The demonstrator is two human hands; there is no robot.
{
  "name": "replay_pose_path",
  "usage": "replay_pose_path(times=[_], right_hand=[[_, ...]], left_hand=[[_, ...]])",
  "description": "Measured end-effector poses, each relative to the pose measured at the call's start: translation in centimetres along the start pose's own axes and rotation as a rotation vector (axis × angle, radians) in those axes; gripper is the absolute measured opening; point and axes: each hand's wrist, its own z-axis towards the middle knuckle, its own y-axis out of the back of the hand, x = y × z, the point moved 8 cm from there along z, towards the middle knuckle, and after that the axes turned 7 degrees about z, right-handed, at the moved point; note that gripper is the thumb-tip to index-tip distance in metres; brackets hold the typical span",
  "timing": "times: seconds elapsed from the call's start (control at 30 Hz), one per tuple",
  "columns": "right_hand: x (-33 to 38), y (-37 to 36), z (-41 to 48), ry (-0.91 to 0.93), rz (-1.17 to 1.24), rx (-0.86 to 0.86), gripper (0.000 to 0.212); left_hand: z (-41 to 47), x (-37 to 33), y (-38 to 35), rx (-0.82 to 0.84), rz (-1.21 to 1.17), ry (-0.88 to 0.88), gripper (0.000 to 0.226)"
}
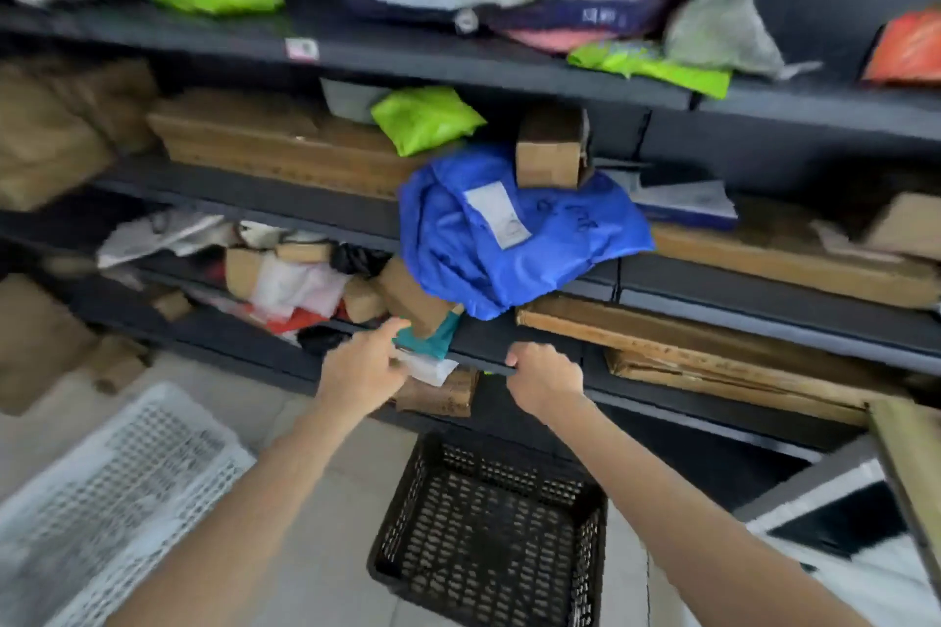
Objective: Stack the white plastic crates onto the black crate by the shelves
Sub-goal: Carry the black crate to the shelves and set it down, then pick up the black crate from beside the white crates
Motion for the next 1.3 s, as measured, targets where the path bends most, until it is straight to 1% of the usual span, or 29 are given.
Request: replay_pose_path(times=[0.1,0.23,0.3,0.37,0.5,0.57,0.67,0.77,0.9,0.97,1.07,1.17,1.3], right_hand=[[9.5,5.3,-4.9,0.207,-0.056,-0.064,0.034],[20.6,8.9,-13.2,0.468,-0.190,-0.092,0.035],[25.2,9.1,-17.2,0.557,-0.229,-0.065,0.038],[29.3,8.7,-21.2,0.641,-0.250,-0.035,0.038],[36.7,5.9,-29.4,0.814,-0.321,0.022,0.041],[40.2,3.8,-34.1,0.894,-0.298,0.072,0.042],[44.1,-0.6,-41.3,0.989,-0.269,0.149,0.039],[47.5,-6.4,-48.7,1.065,-0.253,0.206,0.044],[51.4,-13.3,-56.8,1.144,-0.242,0.233,0.039],[52.9,-15.7,-59.4,1.155,-0.242,0.233,0.041],[54.3,-18.0,-61.7,1.185,-0.254,0.214,0.043],[55.9,-20.3,-62.4,1.191,-0.297,0.202,0.043],[57.9,-23.6,-61.9,1.162,-0.294,0.243,0.039]], left_hand=[[-5.5,1.0,9.6,-0.050,0.034,0.045,0.066],[-13.5,4.3,19.6,-0.143,0.109,0.145,0.065],[-18.1,7.3,23.4,-0.183,0.143,0.236,0.066],[-22.9,10.3,26.1,-0.181,0.138,0.316,0.065],[-33.5,15.8,30.0,-0.234,0.154,0.468,0.052],[-38.9,18.8,31.1,-0.246,0.160,0.543,0.053],[-47.4,22.8,31.4,-0.256,0.135,0.638,0.060],[-55.7,26.8,29.5,-0.216,0.107,0.717,0.060],[-64.1,31.9,26.7,-0.191,0.132,0.804,0.063],[-66.9,34.4,26.0,-0.215,0.135,0.833,0.063],[-69.6,37.1,25.3,-0.256,0.074,0.855,0.061],[-70.9,39.3,24.8,-0.285,0.019,0.854,0.062],[-71.5,42.6,24.5,-0.325,-0.021,0.855,0.061]])
